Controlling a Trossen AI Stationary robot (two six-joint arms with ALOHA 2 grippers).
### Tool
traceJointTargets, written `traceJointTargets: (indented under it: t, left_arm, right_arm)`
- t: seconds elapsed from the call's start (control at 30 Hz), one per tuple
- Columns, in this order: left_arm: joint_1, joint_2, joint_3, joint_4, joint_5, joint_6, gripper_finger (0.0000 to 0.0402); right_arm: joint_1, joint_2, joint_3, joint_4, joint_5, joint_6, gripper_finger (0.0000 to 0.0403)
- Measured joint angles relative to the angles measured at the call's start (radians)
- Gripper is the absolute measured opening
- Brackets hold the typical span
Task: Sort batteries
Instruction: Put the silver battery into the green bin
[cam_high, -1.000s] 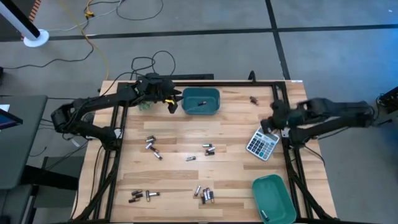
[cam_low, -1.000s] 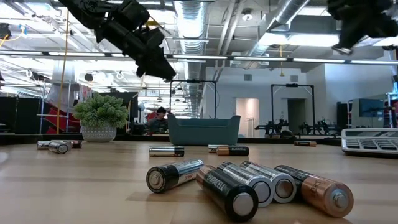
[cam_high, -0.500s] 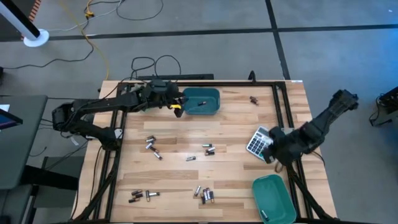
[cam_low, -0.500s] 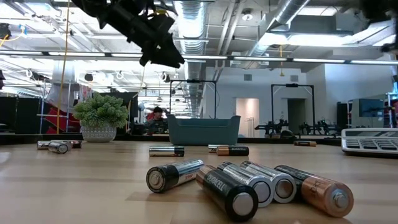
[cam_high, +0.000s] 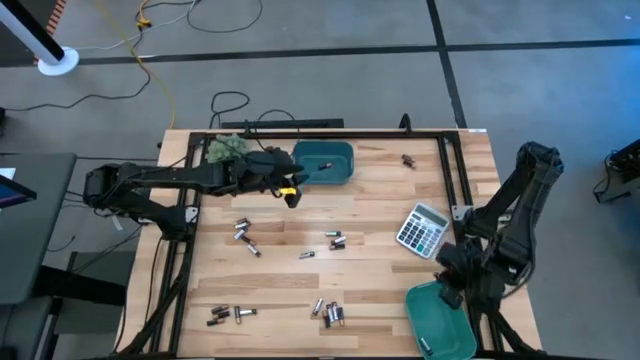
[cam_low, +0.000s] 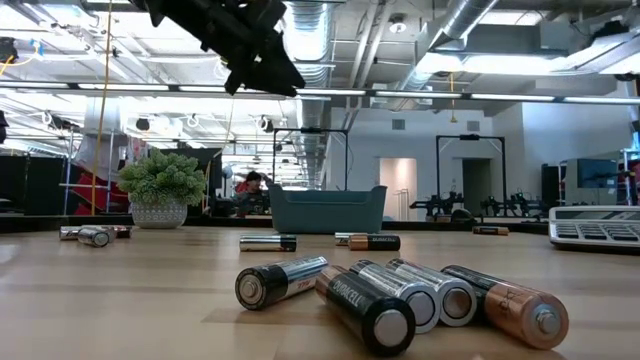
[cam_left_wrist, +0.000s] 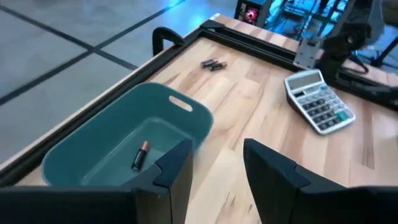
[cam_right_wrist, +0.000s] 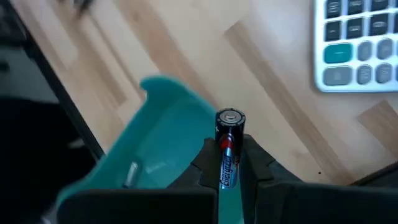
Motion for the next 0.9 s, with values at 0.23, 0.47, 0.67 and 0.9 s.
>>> traceJointTargets:
  t: [0.23,0.47,0.67,0.9]
  left_arm:
    - [-0.054,0.0,0.0,-0.021,0.006,0.164,0.0139]
    - [-0.086,0.0,0.0,-0.045,0.092,0.01,0.0137]
    - [-0.131,0.0,0.0,-0.127,0.14,-0.031,0.0129]
    - [-0.152,-0.001,-0.003,-0.16,0.139,0.016,0.0127]
  right_arm:
    - [0.04,0.11,0.0,0.082,-0.007,-0.115,0.0032]
    - [0.03,0.249,0.0,0.161,-0.107,-0.214,0.0032]
    - [0.006,0.355,0.001,0.317,-0.115,-0.232,0.0032]
    - [-0.038,0.468,0.001,0.449,-0.203,-0.231,0.0032]
